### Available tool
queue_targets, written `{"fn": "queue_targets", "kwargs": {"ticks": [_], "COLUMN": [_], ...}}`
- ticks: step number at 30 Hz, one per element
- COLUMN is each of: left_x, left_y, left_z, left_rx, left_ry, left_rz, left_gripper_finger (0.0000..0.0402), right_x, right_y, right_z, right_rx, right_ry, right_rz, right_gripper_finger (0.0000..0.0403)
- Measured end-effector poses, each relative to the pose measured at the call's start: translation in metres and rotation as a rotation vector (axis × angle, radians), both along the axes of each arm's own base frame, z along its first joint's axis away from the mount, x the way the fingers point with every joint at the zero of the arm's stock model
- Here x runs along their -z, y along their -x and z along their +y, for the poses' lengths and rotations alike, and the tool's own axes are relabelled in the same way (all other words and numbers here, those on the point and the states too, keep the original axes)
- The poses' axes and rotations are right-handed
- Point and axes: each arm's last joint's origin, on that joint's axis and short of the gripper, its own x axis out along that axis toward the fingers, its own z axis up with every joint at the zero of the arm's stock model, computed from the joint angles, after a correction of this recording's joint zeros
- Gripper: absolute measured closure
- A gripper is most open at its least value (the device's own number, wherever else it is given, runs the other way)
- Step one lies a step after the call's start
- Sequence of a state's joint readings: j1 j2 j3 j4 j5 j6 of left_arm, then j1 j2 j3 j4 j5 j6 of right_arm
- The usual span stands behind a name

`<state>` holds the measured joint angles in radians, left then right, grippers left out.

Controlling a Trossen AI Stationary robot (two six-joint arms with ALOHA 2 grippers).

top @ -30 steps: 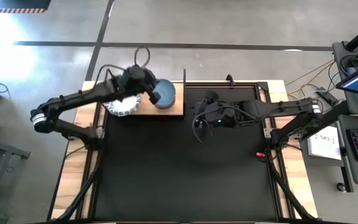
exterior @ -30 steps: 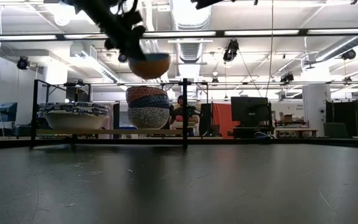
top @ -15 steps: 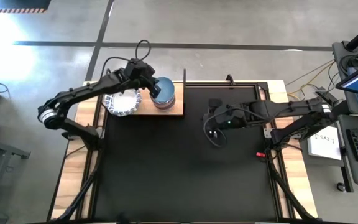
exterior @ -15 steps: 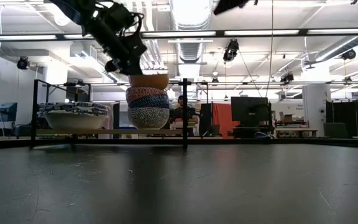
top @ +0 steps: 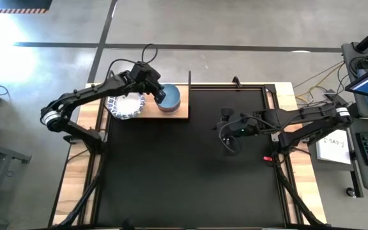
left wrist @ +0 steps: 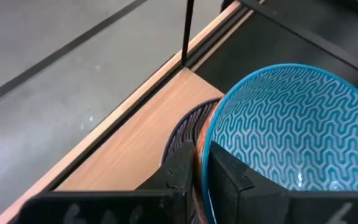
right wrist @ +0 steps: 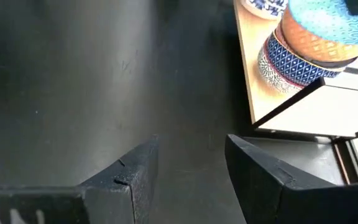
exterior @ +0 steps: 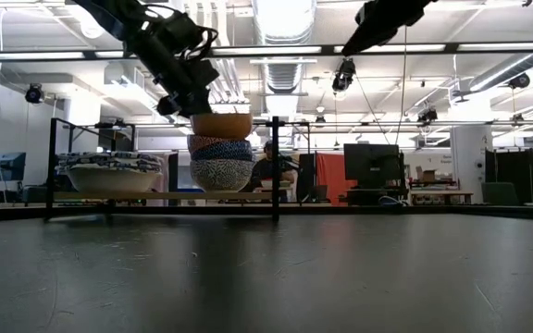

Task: Place and stack bowls onto a shelf
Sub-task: Stack the blue patterned bowl on top of the dark blue patterned bowl on the shelf, then return to Home Position

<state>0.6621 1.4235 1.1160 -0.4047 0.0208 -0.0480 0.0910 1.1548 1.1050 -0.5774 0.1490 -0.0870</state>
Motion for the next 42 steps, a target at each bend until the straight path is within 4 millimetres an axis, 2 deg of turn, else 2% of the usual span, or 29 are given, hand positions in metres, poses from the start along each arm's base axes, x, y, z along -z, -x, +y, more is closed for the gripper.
{"fn": "queue_targets", "kwargs": {"ticks": [12, 19, 25, 28, 34, 39, 42], "left_x": [0.001, 0.001, 0.0, -0.004, -0.017, -0.028, -0.035], "left_y": [0.001, 0.001, 0.001, 0.001, 0.0, 0.002, 0.002], "left_z": [0.0, 0.0, 0.001, 0.002, 0.002, -0.001, -0.005], "left_rx": [-0.008, -0.01, 0.0, -0.001, 0.012, 0.03, 0.112], "left_ry": [0.013, 0.01, -0.037, -0.074, -0.094, -0.051, 0.018], "left_rz": [0.012, 0.011, 0.044, 0.058, 0.057, 0.089, 0.053], "left_gripper_finger": [0.0378, 0.0371, 0.0338, 0.0318, 0.0286, 0.0276, 0.0275], "right_x": [0.014, 0.018, 0.023, 0.023, 0.019, 0.023, 0.031], "right_y": [0.02, 0.019, 0.015, 0.016, 0.019, 0.019, 0.02], "right_z": [-0.002, -0.002, -0.001, -0.001, 0.002, 0.004, 0.004], "right_rx": [0.026, 0.053, 0.053, 0.045, -0.093, -0.161, -0.173], "right_ry": [-0.047, -0.081, -0.078, -0.082, -0.126, -0.14, -0.126], "right_rz": [-0.126, -0.12, -0.098, -0.095, -0.099, -0.086, -0.083], "right_gripper_finger": [0.0229, 0.0229, 0.0229, 0.0229, 0.0229, 0.0229, 0.0229]}}
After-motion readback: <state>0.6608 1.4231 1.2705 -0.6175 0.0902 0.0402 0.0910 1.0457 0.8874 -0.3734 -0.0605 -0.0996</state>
